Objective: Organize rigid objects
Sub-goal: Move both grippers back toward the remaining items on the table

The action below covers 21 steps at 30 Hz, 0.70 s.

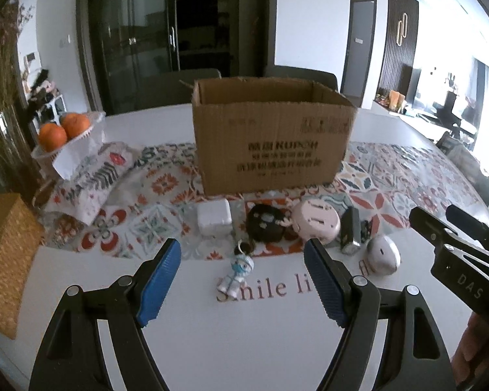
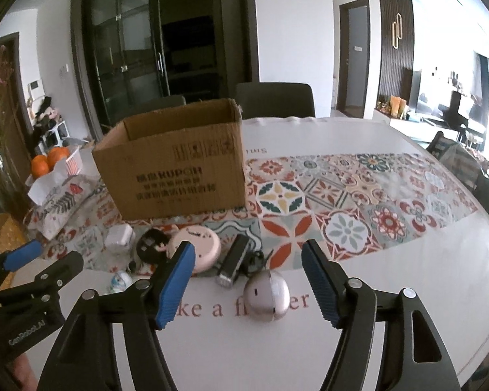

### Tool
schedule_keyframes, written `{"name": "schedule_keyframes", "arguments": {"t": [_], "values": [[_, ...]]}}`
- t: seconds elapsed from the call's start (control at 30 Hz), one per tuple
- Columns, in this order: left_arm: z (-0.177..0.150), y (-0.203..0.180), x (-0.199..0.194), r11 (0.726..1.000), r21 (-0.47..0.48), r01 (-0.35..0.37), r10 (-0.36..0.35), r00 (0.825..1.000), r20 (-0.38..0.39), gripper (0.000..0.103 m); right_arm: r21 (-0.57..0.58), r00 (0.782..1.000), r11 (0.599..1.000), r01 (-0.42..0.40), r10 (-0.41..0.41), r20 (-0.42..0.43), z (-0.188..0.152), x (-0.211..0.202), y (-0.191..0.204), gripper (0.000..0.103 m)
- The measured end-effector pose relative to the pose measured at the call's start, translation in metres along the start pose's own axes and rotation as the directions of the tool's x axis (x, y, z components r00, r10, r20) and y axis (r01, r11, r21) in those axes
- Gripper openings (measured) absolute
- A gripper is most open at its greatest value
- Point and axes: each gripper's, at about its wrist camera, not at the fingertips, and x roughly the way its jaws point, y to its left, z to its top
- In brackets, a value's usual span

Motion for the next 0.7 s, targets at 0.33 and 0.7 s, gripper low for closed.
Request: {"name": "schedule_keyframes", "arguments": {"t": [0.33, 0.7], "values": [[-0.021, 0.006, 0.028, 1.0, 0.001, -0.007, 0.007, 0.998, -0.057, 0.077, 0.011, 0.997, 1.0, 0.028, -0.028, -0.065, -0.027, 0.019, 0.003, 0.076], [-0.033, 0.006, 0.063, 0.999, 0.045, -0.025, 0.03, 0.994, -0.108, 0.072, 0.001, 0.987, 0.996, 0.089, -0.088, -0.138, -0.043, 0.049, 0.001, 0.077]]}}
